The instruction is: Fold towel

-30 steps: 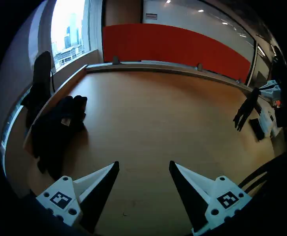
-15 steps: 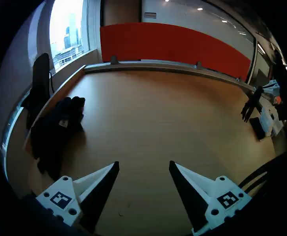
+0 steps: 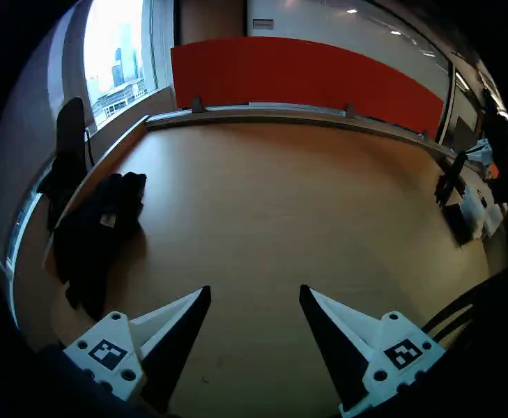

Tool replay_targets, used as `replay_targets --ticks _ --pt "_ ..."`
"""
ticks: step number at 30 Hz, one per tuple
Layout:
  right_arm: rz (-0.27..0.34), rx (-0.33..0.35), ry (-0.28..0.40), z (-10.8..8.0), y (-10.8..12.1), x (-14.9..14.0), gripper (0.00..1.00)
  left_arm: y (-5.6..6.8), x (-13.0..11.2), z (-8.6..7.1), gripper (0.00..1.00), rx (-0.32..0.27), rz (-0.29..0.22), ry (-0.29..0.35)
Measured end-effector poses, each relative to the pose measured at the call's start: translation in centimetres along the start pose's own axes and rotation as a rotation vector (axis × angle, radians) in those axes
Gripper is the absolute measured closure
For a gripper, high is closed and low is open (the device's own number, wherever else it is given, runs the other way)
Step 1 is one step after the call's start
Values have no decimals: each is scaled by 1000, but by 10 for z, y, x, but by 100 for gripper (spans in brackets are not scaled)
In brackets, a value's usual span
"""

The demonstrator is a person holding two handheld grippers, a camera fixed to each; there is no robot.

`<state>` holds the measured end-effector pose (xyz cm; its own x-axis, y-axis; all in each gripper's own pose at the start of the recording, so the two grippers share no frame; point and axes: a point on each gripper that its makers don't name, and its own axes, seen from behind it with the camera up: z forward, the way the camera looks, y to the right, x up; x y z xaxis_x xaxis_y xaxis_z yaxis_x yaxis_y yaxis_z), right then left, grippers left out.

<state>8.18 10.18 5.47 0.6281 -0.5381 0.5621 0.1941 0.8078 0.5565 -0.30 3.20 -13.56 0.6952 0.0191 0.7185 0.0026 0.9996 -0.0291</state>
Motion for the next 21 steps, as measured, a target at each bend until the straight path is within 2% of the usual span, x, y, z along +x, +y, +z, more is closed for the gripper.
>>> replay_targets --ticks 12,21 --pt "33 -42 -42 5 53 -15 94 8 1 0 6 9 8 -9" --pt "40 -47 -66 10 67 -27 94 13 2 1 6 13 10 -14"
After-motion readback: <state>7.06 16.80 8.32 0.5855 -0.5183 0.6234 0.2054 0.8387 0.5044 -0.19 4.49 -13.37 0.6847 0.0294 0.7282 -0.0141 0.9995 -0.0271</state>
